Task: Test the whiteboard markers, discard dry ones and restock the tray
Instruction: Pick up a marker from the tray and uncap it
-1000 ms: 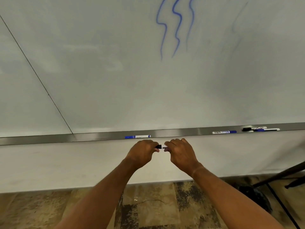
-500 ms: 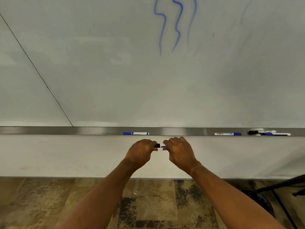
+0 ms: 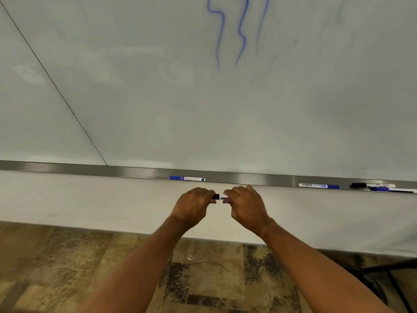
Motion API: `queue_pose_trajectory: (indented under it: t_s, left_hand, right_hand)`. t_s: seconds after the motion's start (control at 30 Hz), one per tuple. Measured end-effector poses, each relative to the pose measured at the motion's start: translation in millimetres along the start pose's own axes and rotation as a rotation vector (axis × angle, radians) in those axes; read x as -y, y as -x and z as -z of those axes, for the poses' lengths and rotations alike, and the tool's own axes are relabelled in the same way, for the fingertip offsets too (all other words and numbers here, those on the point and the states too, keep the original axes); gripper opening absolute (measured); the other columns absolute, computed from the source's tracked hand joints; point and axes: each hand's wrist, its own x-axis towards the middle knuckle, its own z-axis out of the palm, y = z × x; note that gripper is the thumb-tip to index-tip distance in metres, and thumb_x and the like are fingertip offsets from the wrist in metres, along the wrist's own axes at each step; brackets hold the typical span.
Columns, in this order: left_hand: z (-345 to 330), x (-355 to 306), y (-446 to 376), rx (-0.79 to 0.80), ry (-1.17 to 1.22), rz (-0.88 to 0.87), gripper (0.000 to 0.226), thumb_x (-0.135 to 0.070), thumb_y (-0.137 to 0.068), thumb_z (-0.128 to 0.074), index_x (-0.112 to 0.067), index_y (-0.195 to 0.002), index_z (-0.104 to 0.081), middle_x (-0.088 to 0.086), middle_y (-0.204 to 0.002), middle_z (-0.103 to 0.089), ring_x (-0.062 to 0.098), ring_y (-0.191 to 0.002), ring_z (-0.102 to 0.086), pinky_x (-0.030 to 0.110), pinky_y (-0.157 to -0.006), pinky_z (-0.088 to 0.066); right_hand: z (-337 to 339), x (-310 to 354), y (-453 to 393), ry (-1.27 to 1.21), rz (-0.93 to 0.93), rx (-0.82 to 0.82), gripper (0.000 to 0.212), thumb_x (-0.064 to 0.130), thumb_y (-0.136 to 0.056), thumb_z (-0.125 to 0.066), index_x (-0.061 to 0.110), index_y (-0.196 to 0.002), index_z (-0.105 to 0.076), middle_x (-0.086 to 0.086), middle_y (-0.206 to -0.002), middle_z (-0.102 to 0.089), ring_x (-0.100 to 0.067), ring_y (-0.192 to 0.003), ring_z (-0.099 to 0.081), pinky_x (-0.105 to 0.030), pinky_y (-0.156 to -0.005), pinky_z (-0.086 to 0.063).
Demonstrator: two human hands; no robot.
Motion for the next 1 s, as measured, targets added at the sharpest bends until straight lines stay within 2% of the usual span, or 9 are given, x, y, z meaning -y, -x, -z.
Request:
queue_pose_trajectory:
  t_s: [0.17,0.23,0.3,0.37,0.5,0.63,0.77,0.9,1.0]
  left_hand:
    - [-2.4,-11.3,-7.3,0.021,-0.002,-0.006,0.02,-0.005,-0.076,-0.074,-0.01,-0.094,-0.068,0.008,-0.078,-0.069,0.027,-0.065,-0.063,0.034,-0.052,-0.054]
    - [8.0,13.1,5.5,-0.047,0.009,0.108,0.027,0.006,-0.068,-0.072,-0.009,-0.091,-0.071,0.009,-0.082,-0.072,0.031,-0.071,-0.067,0.035,-0.06,-0.056]
    - [34.1,48.8,23.1,-0.127,-0.011,0.281,0.025,0.006,-0.072,-0.066,-0.008,-0.091,-0.072,0.012,-0.084,-0.072,0.032,-0.073,-0.069,0.037,-0.065,-0.056]
    - [59.5,61.7,13.1,-0.162,-0.097,0.264,0.016,-0.005,-0.08,-0.059,-0.009,-0.09,-0.07,0.011,-0.082,-0.071,0.032,-0.069,-0.067,0.034,-0.062,-0.054]
    - [59.5,24.4,-32.7,-0.2,-0.063,0.158,0.005,-0.013,-0.084,-0.065,-0.009,-0.087,-0.067,0.01,-0.076,-0.067,0.034,-0.063,-0.063,0.033,-0.052,-0.049]
    - [41.8,13.3,-28.3,-0.145,-0.055,0.165,0.019,-0.014,-0.082,-0.072,-0.005,-0.098,-0.068,0.012,-0.082,-0.068,0.034,-0.063,-0.064,0.034,-0.051,-0.052]
    - [36.4,7.1,-34.9,-0.154,-0.04,0.154,0.027,-0.012,-0.081,-0.072,-0.004,-0.106,-0.067,0.012,-0.086,-0.068,0.032,-0.065,-0.066,0.034,-0.052,-0.054]
    - [39.2,14.0,-36.4,-0.16,-0.019,0.154,0.038,0.004,-0.074,-0.073,-0.005,-0.11,-0.065,0.009,-0.091,-0.068,0.03,-0.065,-0.066,0.035,-0.051,-0.055]
    - [47.1,18.8,-43.3,-0.198,-0.02,0.144,0.045,0.011,-0.069,-0.071,-0.004,-0.111,-0.064,0.009,-0.092,-0.068,0.027,-0.069,-0.067,0.033,-0.053,-0.056]
  right_hand:
    - [1.9,0.0,-1.0,-0.005,0.017,-0.01,0.015,0.012,-0.077,-0.063,0.017,-0.09,-0.07,0.002,-0.075,-0.068,-0.022,-0.068,-0.06,-0.032,-0.062,-0.045]
    - [11.7,-25.0,11.3,-0.004,-0.095,-0.078,0.026,0.007,-0.069,-0.059,0.017,-0.089,-0.072,0.002,-0.079,-0.07,-0.023,-0.072,-0.063,-0.033,-0.067,-0.047]
    - [31.3,-68.7,31.0,0.051,-0.221,-0.12,0.032,0.005,-0.065,-0.055,0.015,-0.089,-0.073,-0.004,-0.078,-0.07,-0.029,-0.072,-0.064,-0.037,-0.067,-0.046]
    - [50.1,-96.7,29.5,0.138,-0.275,-0.124,0.025,0.008,-0.07,-0.058,0.013,-0.089,-0.073,-0.007,-0.077,-0.069,-0.031,-0.072,-0.063,-0.037,-0.066,-0.044]
    - [36.3,-72.8,-8.6,0.143,-0.207,-0.139,0.017,0.008,-0.075,-0.067,0.013,-0.091,-0.071,-0.003,-0.079,-0.068,-0.027,-0.072,-0.061,-0.034,-0.064,-0.036]
    - [25.7,-55.5,-10.4,0.065,-0.204,-0.129,0.016,0.012,-0.079,-0.067,0.013,-0.095,-0.071,-0.003,-0.079,-0.067,-0.025,-0.071,-0.061,-0.033,-0.062,-0.039]
    - [20.1,-37.5,-13.5,-0.049,-0.185,-0.115,0.031,0.015,-0.082,-0.055,0.011,-0.111,-0.067,-0.003,-0.088,-0.065,-0.022,-0.078,-0.059,-0.035,-0.069,-0.044]
    - [18.6,-30.4,-16.7,-0.096,-0.209,-0.099,0.048,0.001,-0.076,-0.056,0.008,-0.123,-0.062,-0.002,-0.09,-0.057,-0.021,-0.077,-0.057,-0.031,-0.071,-0.043]
    - [21.8,-24.9,-24.0,-0.151,-0.22,-0.125,0.049,0.002,-0.078,-0.054,0.009,-0.126,-0.059,0.001,-0.092,-0.058,-0.018,-0.078,-0.056,-0.025,-0.072,-0.044]
